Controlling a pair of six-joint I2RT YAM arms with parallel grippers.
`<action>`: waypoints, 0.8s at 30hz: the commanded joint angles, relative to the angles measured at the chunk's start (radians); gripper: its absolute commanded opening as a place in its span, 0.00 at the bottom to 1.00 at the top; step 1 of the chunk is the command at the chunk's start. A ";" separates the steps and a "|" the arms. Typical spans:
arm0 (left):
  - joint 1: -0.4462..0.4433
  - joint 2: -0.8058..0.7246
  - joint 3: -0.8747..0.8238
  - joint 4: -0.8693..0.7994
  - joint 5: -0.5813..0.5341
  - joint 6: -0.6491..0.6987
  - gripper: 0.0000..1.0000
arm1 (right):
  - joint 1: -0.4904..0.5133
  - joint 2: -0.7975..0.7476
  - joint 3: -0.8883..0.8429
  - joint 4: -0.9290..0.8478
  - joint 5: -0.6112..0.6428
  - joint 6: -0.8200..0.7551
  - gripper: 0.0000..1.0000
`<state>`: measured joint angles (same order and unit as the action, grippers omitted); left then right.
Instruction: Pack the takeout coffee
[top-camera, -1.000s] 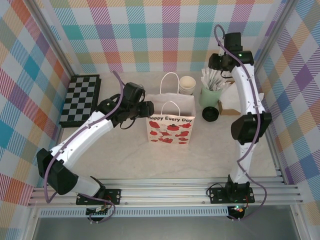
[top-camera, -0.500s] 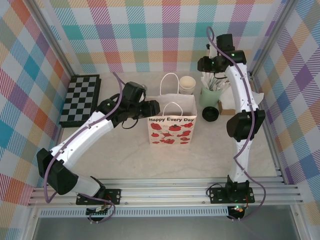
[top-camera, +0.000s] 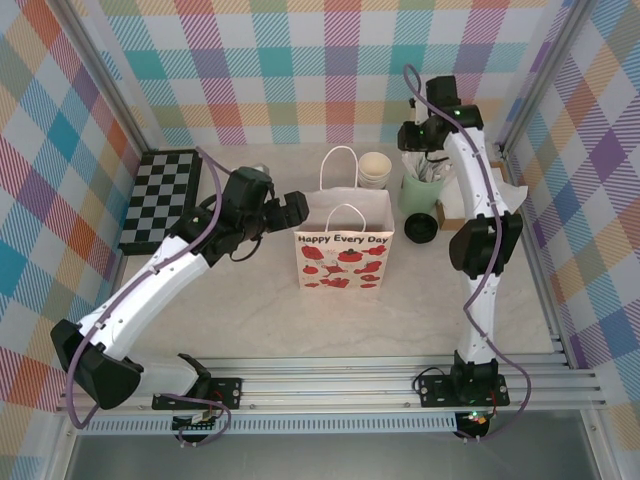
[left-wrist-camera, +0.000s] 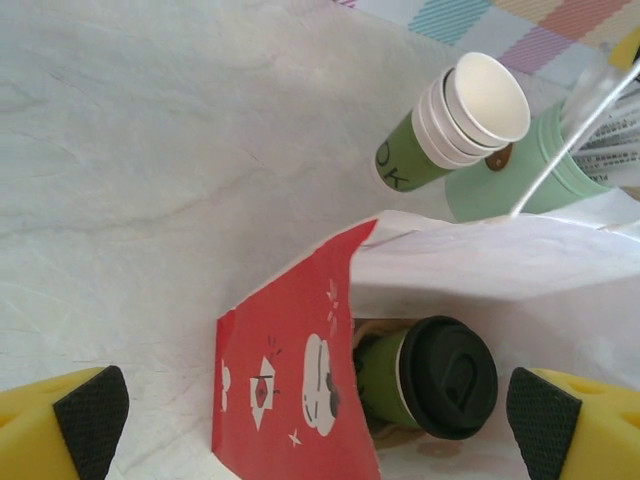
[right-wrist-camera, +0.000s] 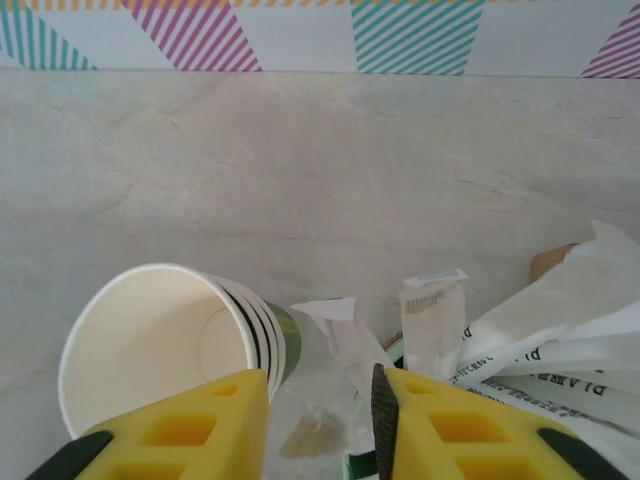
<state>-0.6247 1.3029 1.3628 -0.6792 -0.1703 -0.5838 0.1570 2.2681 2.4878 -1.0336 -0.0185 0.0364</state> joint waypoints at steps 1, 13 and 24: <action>0.006 -0.036 -0.041 0.005 -0.035 -0.004 0.99 | 0.011 0.002 0.011 0.016 0.023 -0.026 0.30; 0.006 -0.069 -0.076 0.029 -0.045 0.005 1.00 | 0.027 -0.045 0.007 0.027 0.103 -0.077 0.06; 0.006 -0.079 -0.087 0.047 -0.038 0.000 1.00 | 0.027 -0.164 -0.014 0.006 0.142 -0.108 0.06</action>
<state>-0.6247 1.2530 1.2922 -0.6506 -0.1963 -0.5835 0.1787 2.1658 2.4817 -1.0229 0.0998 -0.0456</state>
